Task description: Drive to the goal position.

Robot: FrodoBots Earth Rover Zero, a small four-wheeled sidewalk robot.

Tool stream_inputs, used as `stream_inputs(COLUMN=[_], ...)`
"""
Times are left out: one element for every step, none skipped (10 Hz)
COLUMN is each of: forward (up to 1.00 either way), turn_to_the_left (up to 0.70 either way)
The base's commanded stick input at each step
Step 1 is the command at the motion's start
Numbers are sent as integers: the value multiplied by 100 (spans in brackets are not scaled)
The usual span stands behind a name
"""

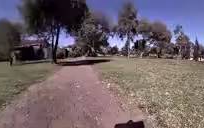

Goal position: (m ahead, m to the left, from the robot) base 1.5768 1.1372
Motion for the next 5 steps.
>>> stream_inputs(forward=[0,0,0,0,0], turn_to_the_left=[68,65,22,15,9])
